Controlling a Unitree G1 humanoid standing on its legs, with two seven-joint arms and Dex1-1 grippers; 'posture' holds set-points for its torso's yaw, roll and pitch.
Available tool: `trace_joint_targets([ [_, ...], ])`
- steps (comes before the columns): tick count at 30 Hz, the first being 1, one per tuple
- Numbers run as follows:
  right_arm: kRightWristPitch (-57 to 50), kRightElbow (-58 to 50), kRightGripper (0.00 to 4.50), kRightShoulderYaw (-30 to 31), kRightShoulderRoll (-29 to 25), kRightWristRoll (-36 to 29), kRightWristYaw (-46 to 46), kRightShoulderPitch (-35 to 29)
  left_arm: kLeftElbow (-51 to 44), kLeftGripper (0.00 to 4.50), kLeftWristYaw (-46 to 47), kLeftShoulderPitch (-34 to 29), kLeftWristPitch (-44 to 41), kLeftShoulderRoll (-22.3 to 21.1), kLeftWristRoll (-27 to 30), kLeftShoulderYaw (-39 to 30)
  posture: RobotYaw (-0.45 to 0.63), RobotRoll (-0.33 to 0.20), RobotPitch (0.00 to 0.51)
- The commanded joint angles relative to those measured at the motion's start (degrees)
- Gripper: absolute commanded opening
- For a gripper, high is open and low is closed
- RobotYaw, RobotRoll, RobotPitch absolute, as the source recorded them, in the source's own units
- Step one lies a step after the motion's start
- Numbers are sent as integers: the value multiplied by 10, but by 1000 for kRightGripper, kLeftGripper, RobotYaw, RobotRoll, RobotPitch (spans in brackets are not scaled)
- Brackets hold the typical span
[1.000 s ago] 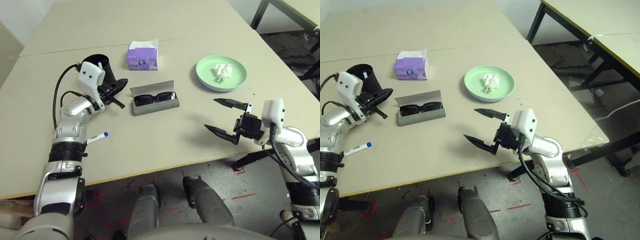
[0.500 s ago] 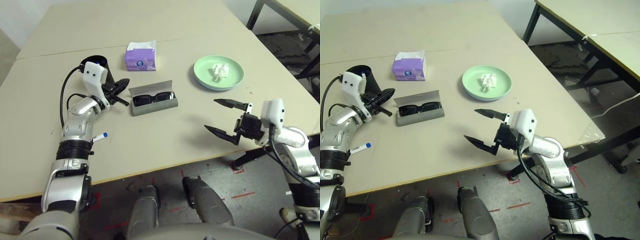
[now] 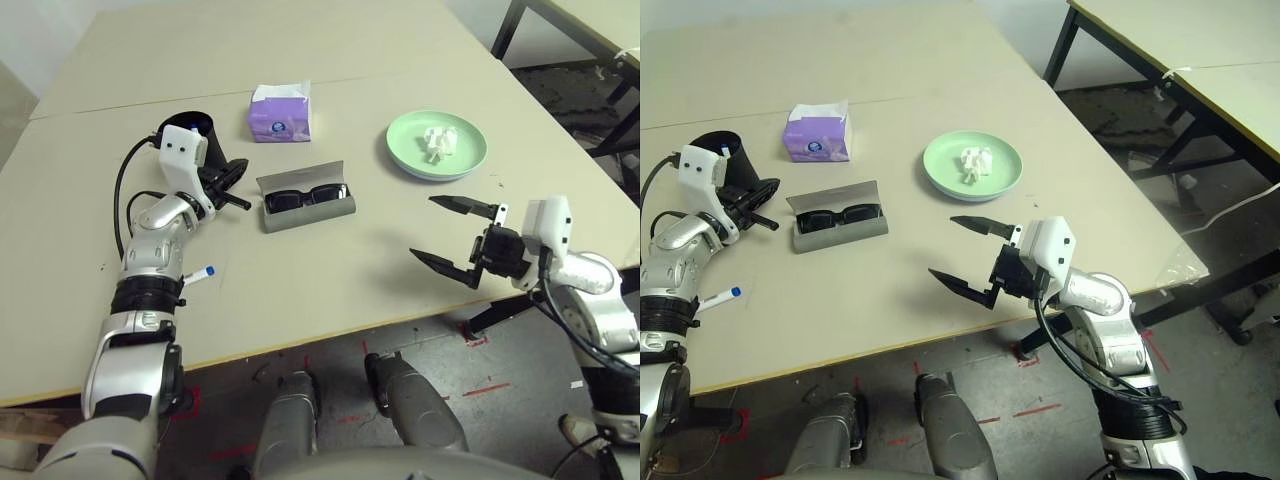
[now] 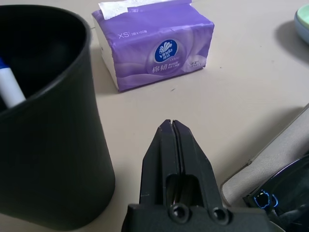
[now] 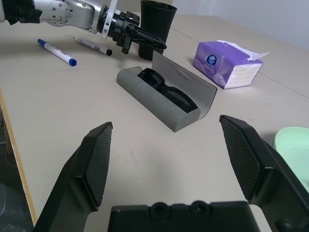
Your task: Organize and tidy the items on the table.
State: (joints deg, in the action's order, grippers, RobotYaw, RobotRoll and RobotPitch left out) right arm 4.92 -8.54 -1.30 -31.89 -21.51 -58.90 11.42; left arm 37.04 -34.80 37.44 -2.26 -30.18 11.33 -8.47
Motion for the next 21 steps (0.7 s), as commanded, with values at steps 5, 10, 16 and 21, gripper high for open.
trace_joint_targets([
  [5, -9, -15, 4500, 9, -9, 6, 5, 5, 39, 42, -18, 14, 30, 18, -20, 21, -270, 0, 154],
  [10, -11, -17, 4500, 10, -10, 8, 10, 4, 40, 42, -35, 12, 36, 18, -19, 26, -271, 0, 153],
  [16, -8, -13, 4500, 13, -9, 10, 11, 6, 22, 42, -51, -3, 32, 14, -18, 28, -271, 0, 153],
  [21, -8, -8, 4500, 16, -7, 11, 11, 12, -4, 42, -73, -23, 20, 7, -15, 34, -262, 0, 154],
])
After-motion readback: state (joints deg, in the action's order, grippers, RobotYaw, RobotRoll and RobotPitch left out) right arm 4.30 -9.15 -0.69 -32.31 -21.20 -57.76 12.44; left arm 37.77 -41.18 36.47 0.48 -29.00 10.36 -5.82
